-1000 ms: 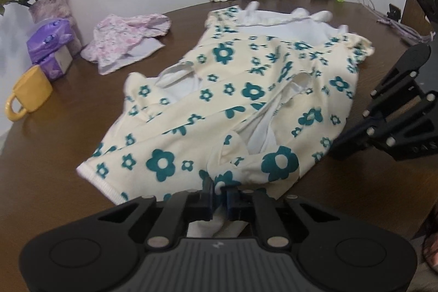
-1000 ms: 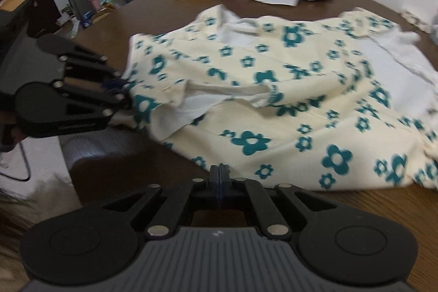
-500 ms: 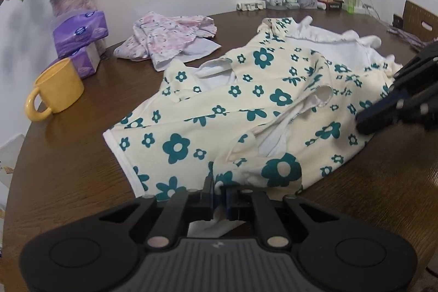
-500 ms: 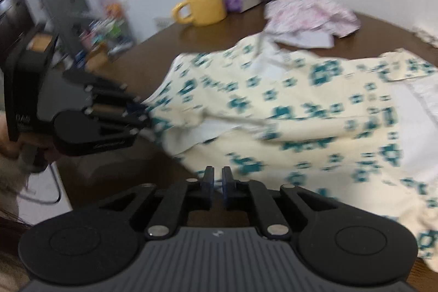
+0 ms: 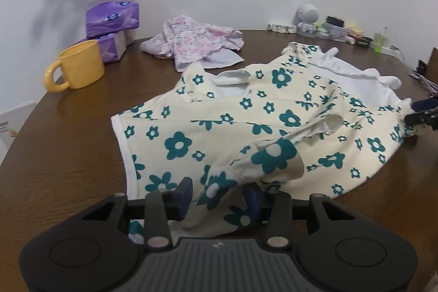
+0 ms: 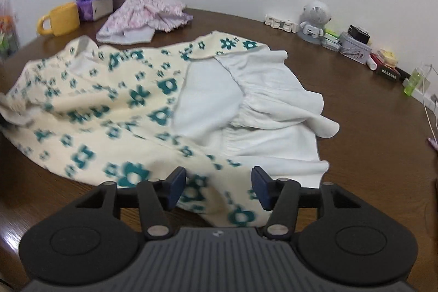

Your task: Fold clothes

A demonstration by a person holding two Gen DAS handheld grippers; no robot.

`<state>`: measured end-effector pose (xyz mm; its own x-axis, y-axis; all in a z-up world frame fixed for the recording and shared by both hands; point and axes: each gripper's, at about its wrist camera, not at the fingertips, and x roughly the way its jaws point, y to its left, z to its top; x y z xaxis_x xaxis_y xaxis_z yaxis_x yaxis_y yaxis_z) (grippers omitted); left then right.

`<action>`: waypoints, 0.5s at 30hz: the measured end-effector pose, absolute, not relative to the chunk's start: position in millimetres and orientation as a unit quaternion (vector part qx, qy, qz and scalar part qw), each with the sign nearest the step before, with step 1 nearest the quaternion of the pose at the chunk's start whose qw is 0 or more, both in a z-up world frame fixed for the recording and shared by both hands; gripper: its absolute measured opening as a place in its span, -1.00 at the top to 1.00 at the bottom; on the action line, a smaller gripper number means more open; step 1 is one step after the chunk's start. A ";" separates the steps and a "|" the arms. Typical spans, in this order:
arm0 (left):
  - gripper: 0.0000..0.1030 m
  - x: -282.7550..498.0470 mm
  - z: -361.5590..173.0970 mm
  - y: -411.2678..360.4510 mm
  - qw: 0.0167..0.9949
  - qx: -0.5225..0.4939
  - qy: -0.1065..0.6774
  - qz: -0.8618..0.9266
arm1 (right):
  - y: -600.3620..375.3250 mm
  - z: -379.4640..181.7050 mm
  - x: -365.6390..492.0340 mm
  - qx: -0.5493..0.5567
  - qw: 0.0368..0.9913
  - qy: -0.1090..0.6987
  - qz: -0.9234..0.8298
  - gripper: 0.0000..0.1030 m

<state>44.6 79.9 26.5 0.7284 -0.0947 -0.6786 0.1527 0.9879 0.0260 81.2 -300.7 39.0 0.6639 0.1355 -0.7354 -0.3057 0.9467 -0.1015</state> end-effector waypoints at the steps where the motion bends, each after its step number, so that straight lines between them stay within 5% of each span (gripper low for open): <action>1: 0.22 43.6 24.2 79.5 0.929 0.040 0.362 -0.060 | -303.2 35.7 84.5 -0.109 0.904 0.392 0.130 -0.16; 4: 0.22 44.0 23.1 76.0 0.930 0.039 0.363 -0.042 | -311.2 26.7 92.8 -0.103 0.898 0.399 0.155 -0.15; 9: 0.51 49.3 24.2 72.2 0.927 0.045 0.371 -0.035 | -317.4 26.4 93.9 -0.051 0.877 0.429 0.210 0.62; 15: 0.63 64.6 24.8 71.9 0.921 0.108 0.374 -0.023 | -305.8 29.0 74.9 -0.019 0.858 0.455 0.239 0.73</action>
